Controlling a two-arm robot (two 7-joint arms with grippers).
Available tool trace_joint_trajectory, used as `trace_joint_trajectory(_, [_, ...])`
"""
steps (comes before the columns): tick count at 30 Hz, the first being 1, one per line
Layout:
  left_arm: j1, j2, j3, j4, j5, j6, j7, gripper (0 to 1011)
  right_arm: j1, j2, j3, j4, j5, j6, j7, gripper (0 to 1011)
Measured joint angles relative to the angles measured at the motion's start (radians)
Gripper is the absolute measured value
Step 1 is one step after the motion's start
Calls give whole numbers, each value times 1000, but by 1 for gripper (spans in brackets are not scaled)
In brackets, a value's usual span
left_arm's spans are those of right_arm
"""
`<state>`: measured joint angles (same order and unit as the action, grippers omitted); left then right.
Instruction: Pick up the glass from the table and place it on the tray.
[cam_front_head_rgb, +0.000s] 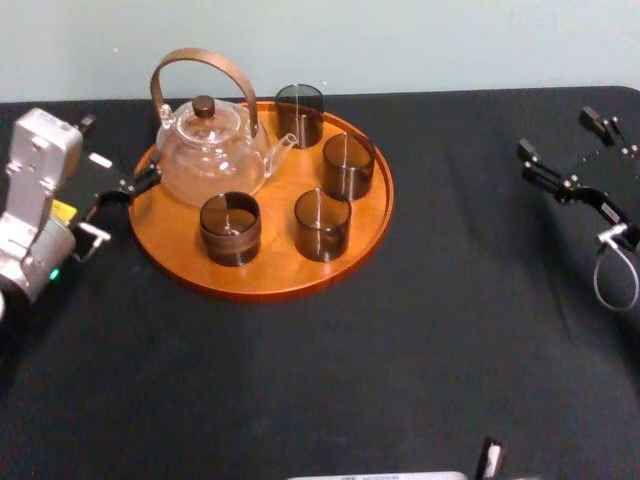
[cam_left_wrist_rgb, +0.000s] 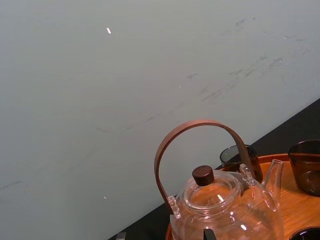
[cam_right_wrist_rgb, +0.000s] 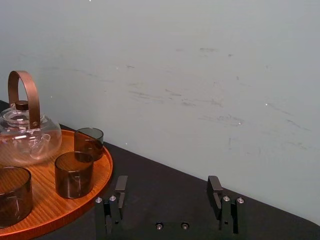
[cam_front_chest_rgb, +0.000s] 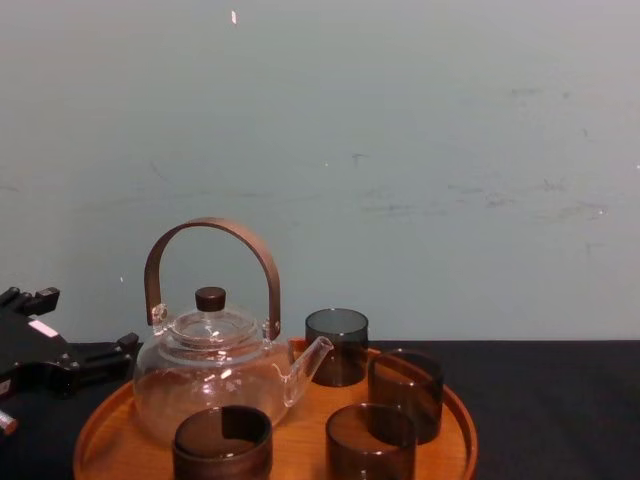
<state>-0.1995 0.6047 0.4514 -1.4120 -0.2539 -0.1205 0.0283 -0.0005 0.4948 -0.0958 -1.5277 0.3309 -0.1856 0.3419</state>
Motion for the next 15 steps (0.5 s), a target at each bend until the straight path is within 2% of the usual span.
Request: trace_joint_trajectory(15, [0,0,0,0,0,0,0,1001,2,3,-4,-2,6,0,8,1002])
